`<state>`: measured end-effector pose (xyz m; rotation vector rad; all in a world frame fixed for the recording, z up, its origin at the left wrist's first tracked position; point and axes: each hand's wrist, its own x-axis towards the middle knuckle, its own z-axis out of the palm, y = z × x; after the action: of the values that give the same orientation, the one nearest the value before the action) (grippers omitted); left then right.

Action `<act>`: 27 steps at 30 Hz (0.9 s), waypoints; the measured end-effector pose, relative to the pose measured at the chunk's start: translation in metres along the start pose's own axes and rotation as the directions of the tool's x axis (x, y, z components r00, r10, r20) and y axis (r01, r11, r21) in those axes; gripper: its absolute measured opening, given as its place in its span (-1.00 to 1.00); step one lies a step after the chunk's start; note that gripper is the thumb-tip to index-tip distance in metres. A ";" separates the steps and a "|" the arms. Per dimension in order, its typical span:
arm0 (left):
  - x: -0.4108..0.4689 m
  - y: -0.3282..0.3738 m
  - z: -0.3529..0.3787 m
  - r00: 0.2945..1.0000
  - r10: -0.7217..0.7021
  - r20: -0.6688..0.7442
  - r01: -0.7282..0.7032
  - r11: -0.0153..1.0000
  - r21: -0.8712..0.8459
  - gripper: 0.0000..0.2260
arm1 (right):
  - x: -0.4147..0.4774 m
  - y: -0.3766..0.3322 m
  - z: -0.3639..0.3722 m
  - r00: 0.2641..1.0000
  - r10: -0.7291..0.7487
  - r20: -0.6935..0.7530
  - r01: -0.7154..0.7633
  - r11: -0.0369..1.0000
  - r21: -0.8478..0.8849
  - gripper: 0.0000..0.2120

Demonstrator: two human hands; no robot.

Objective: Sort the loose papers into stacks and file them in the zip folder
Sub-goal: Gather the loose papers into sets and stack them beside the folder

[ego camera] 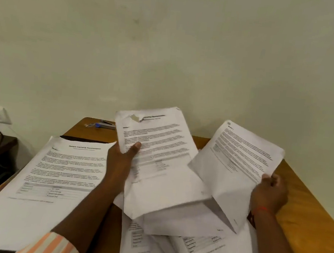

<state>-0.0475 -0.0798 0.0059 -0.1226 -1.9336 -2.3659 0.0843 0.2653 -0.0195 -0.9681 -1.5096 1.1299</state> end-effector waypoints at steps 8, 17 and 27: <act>0.007 0.004 -0.015 0.988 -0.057 -0.147 0.041 0.993 -0.110 -0.74 | 0.005 -0.002 -0.005 1.000 0.010 -0.017 -0.010 1.000 0.021 -0.87; -0.026 -0.003 0.020 0.969 0.056 0.242 -0.092 0.986 0.138 -0.84 | -0.065 -0.028 0.030 0.876 -0.082 0.476 0.043 0.995 0.093 -0.90; -0.022 -0.012 0.019 0.951 -0.058 0.304 -0.003 0.981 0.195 -0.61 | -0.088 -0.039 0.032 0.786 -0.072 0.614 -0.074 0.975 0.209 -0.90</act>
<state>-0.0267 -0.0585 -0.0044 -0.4823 -2.3039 -2.2709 0.0690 0.1658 -0.0055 -0.4448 -1.8339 1.6882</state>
